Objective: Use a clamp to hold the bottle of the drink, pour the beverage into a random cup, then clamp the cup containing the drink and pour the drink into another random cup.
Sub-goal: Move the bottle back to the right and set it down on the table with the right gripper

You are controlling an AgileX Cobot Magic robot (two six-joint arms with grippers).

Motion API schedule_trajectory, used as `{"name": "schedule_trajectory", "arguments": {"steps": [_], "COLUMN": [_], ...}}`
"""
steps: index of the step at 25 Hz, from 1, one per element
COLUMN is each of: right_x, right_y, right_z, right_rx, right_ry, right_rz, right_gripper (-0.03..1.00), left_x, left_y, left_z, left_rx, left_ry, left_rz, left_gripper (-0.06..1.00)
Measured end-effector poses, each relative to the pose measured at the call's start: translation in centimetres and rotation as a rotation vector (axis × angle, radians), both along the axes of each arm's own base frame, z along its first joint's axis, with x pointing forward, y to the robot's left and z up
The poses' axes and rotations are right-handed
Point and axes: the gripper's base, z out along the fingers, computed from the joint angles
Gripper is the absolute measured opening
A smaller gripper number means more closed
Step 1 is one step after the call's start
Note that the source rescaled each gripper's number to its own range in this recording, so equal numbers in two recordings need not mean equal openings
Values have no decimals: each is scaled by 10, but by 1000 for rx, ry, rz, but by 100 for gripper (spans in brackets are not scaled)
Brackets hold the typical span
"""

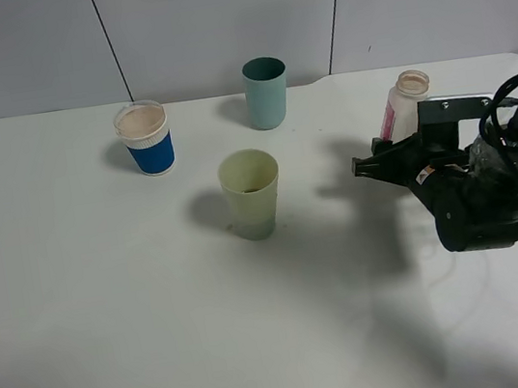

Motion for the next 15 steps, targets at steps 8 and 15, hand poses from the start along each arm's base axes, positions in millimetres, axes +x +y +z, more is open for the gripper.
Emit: {"name": "schedule_trajectory", "arguments": {"steps": [8,15], "right_x": [0,0], "right_y": [0,6], "right_z": [0,16], "right_rx": [0,9], "right_ry": [0,-24], "right_rz": [0,11], "right_gripper": [59,62], "left_x": [0,0], "left_y": [0,0], "left_z": [0,0], "left_rx": [0,0], "left_ry": [0,0], "left_rz": [0,0], "left_gripper": [100,100]}}
